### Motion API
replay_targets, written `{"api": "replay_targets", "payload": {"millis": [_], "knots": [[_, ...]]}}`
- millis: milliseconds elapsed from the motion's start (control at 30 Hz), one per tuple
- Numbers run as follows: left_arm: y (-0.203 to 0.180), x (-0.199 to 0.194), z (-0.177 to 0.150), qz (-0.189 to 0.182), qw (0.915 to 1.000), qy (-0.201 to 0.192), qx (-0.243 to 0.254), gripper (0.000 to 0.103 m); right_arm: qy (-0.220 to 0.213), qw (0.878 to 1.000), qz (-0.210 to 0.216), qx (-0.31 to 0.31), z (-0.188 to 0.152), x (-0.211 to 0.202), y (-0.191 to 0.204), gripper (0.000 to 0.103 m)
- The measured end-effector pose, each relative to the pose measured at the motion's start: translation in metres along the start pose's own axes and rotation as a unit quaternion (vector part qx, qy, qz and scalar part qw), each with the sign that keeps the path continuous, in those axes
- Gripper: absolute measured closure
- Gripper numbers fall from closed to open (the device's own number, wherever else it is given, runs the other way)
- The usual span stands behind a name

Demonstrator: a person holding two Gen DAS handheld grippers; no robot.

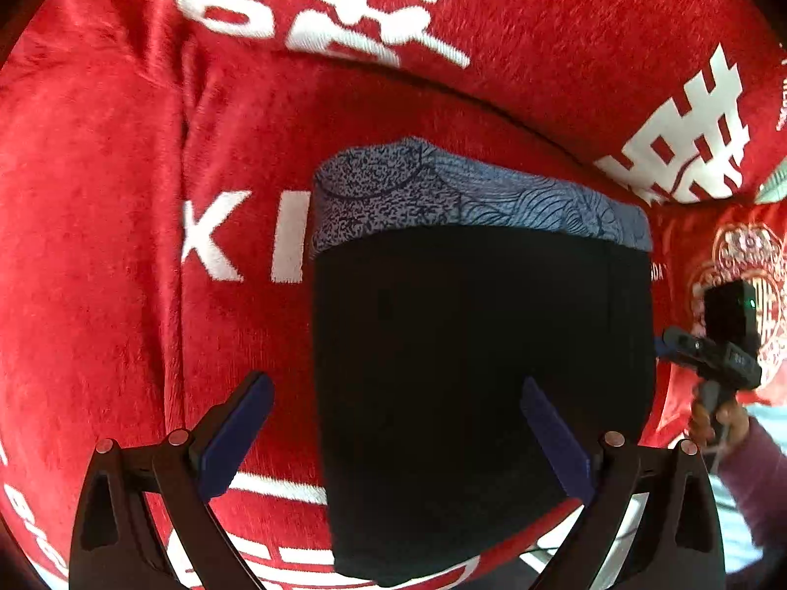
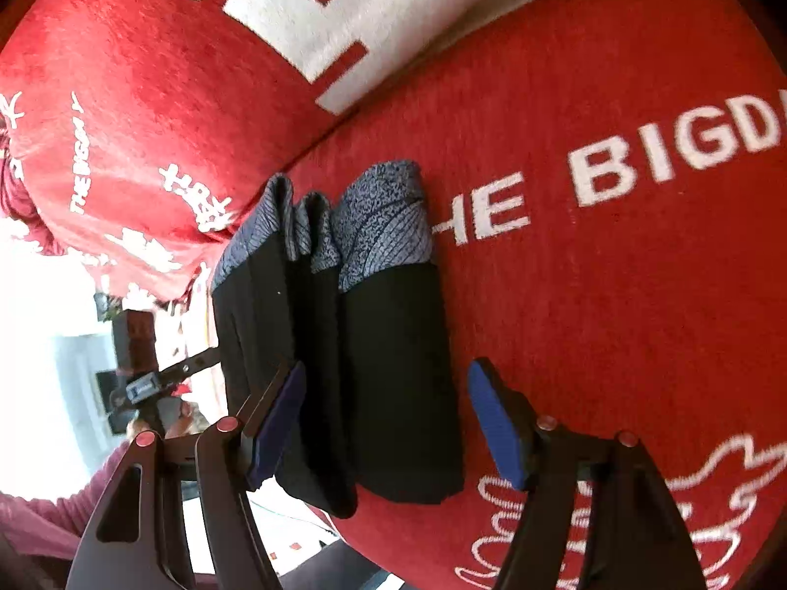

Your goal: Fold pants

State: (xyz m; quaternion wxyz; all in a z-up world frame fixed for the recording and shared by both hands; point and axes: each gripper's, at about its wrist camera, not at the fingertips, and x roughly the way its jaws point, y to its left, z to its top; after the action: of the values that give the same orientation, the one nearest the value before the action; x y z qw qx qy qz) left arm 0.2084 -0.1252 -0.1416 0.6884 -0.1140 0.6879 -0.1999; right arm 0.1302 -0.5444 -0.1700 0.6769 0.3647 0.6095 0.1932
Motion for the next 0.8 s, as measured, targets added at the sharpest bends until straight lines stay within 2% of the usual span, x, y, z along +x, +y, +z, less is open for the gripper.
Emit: {"api": "replay_targets", "payload": {"millis": [100, 233, 433, 800], "knots": [[0.002, 0.008, 0.005, -0.012, 0.9998, 0.009, 0.015, 0.002, 0.015, 1.000, 0.014, -0.008, 0.004, 0.006, -0.004, 0.031], [-0.002, 0.020, 0.011, -0.033, 0.9992, 0.016, 0.018, 0.002, 0.035, 0.998, 0.058, -0.010, 0.009, 0.016, -0.009, 0.031], [-0.017, 0.035, 0.015, -0.048, 0.9984, 0.014, 0.027, 0.001, 0.040, 0.995, 0.090, -0.011, 0.016, 0.029, -0.009, 0.030], [-0.018, 0.035, 0.010, -0.036, 0.9993, -0.008, 0.008, 0.000, 0.046, 0.994, 0.093, 0.019, 0.022, 0.034, -0.009, 0.031]]}}
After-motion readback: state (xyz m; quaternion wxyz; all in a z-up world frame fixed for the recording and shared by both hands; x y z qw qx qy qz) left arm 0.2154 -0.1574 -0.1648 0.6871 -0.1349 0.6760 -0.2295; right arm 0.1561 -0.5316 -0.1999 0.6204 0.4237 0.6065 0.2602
